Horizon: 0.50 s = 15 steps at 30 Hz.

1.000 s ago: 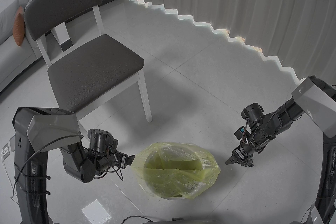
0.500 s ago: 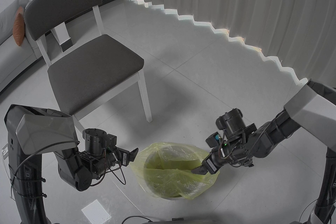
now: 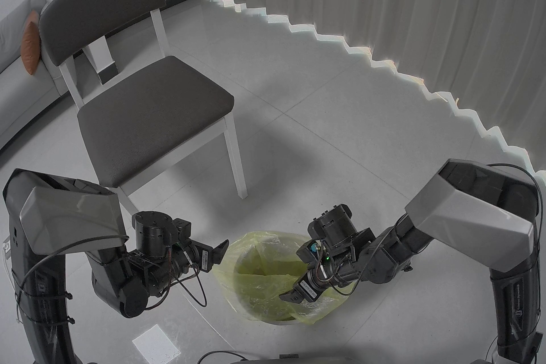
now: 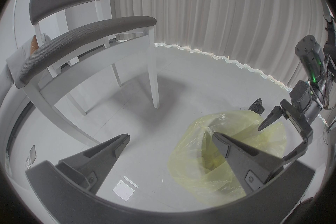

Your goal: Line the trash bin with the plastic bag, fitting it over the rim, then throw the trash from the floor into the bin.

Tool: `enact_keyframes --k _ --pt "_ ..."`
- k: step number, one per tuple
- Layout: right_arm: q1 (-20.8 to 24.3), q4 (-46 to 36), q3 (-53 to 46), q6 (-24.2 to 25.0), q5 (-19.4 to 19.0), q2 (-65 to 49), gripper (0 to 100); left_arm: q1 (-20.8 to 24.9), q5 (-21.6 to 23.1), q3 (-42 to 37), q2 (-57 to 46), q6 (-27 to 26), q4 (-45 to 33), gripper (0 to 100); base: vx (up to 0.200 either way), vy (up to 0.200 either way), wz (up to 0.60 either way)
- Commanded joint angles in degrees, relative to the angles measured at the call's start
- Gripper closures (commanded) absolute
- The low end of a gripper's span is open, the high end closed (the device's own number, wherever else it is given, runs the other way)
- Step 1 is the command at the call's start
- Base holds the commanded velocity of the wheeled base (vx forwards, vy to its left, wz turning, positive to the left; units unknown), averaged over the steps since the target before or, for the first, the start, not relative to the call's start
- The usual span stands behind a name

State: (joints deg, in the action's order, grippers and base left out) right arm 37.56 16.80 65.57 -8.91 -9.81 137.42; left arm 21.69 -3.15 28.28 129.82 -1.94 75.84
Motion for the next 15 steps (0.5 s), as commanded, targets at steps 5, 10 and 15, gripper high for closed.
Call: enact_keyframes --k 5,10,15 --pt "-0.4 -0.8 3.1 -0.3 0.0 4.4 0 0.1 0.1 -0.1 0.3 0.0 0.1 0 0.0 0.0 0.0" --pt "-0.1 -3.4 3.2 -0.5 -0.1 4.1 100 0.1 0.0 -0.2 0.3 0.0 0.2 0 0.0 0.0 0.0" --pt "1.9 -3.7 -1.1 -0.6 -0.1 1.3 100 0.3 0.1 -0.9 0.3 0.3 0.8 0 0.0 0.0 0.0"
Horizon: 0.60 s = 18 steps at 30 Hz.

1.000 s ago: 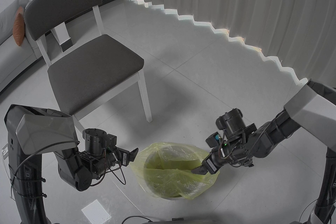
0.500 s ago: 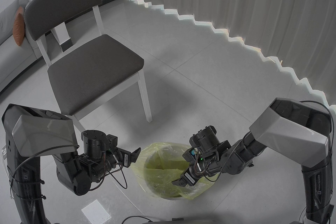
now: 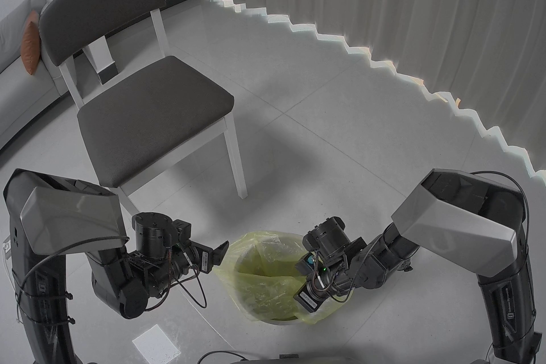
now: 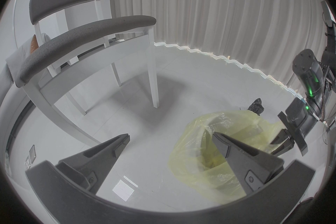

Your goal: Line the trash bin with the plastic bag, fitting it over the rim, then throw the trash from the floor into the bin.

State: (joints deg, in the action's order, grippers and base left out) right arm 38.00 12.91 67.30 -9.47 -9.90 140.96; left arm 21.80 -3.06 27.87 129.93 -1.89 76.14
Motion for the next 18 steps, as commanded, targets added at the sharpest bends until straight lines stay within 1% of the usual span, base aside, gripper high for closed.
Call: enact_keyframes --k 1,3,5,9,10,14,15,18 --pt "1.9 0.1 -3.9 0.0 0.0 -3.1 100 0.4 -0.1 -0.7 0.3 0.6 0.8 0 0.0 0.0 0.0" --pt "2.5 0.4 -5.4 -0.2 0.0 -3.9 100 0.9 -0.1 -0.7 0.5 1.0 1.1 0 0.0 0.0 0.0" --pt "4.5 0.9 -8.6 -0.1 0.2 -5.2 100 1.7 -0.1 -1.1 0.9 1.6 1.3 0 0.0 0.0 0.0" --pt "6.7 2.5 -11.0 -0.1 0.4 -5.6 100 2.7 -0.2 -1.3 1.6 1.7 1.7 0 0.0 0.0 0.0" --pt "7.9 3.9 -12.0 -0.1 0.5 -5.4 100 3.2 -0.2 -1.3 1.9 1.7 1.9 0 0.0 0.0 0.0" --pt "9.1 5.4 -12.8 -0.1 0.6 -5.1 100 3.9 -0.2 -1.4 2.3 1.7 2.3 0 0.0 0.0 0.0" --pt "9.8 6.1 -12.8 -0.1 3.0 -4.7 100 4.4 -0.2 -1.8 2.9 1.7 2.7 0 0.0 0.0 0.0" --pt "10.3 6.2 -12.8 -0.6 4.6 -4.3 100 4.8 -0.2 -2.4 3.9 1.7 3.8 0 0.0 0.0 0.0"
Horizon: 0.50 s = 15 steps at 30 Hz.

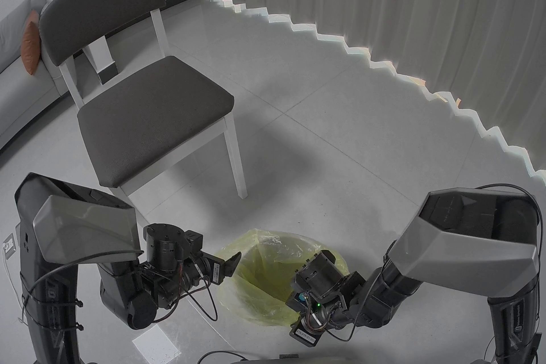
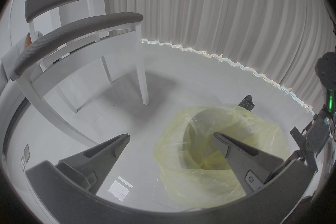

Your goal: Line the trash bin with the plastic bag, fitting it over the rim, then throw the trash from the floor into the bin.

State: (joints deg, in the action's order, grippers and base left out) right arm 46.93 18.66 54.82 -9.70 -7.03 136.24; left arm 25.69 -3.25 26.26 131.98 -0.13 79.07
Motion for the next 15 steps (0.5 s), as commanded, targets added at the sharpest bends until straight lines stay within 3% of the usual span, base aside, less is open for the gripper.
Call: enact_keyframes --k 1,4,5,15 --pt "1.3 0.3 -0.6 -1.1 1.8 0.3 100 1.3 0.0 -0.8 2.3 0.0 1.4 0 0.0 0.0 0.0" --pt "1.3 0.4 -2.2 -4.4 1.8 0.0 100 2.0 -0.1 -0.8 3.3 0.0 2.5 0 0.0 0.0 0.0" --pt "1.3 0.6 -2.6 -5.2 1.8 0.0 0 2.4 -0.1 -0.8 3.6 0.0 2.6 0 0.0 0.0 0.0" --pt "2.4 2.3 -6.2 -5.6 1.7 -5.5 0 5.7 -0.5 0.2 3.6 -0.9 2.0 0 0.0 0.0 0.0"
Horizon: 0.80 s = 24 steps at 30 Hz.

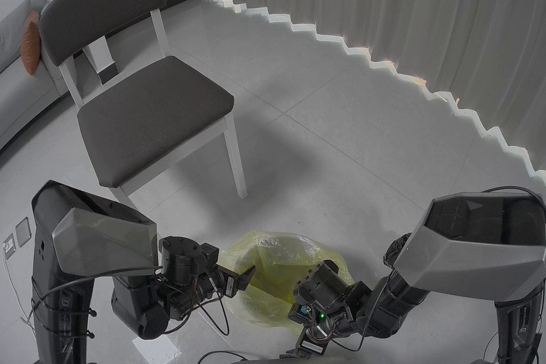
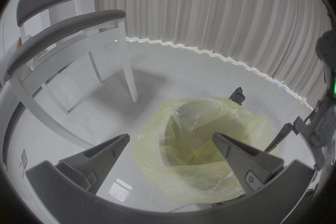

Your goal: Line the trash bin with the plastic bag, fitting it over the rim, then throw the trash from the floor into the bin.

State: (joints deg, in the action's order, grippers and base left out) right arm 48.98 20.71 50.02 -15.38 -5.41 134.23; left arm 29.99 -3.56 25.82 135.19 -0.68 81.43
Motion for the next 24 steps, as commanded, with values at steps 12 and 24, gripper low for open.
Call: enact_keyframes --k 12,24 --pt "-0.9 0.2 -4.6 4.3 0.1 -15.5 0 4.9 -1.5 6.1 5.7 -5.6 -3.5 0 0.0 0.0 0.0" --pt "-17.6 -0.3 -1.5 4.3 -0.6 -17.1 0 5.3 -2.7 5.5 8.9 -16.5 -3.4 0 0.0 0.0 0.0"
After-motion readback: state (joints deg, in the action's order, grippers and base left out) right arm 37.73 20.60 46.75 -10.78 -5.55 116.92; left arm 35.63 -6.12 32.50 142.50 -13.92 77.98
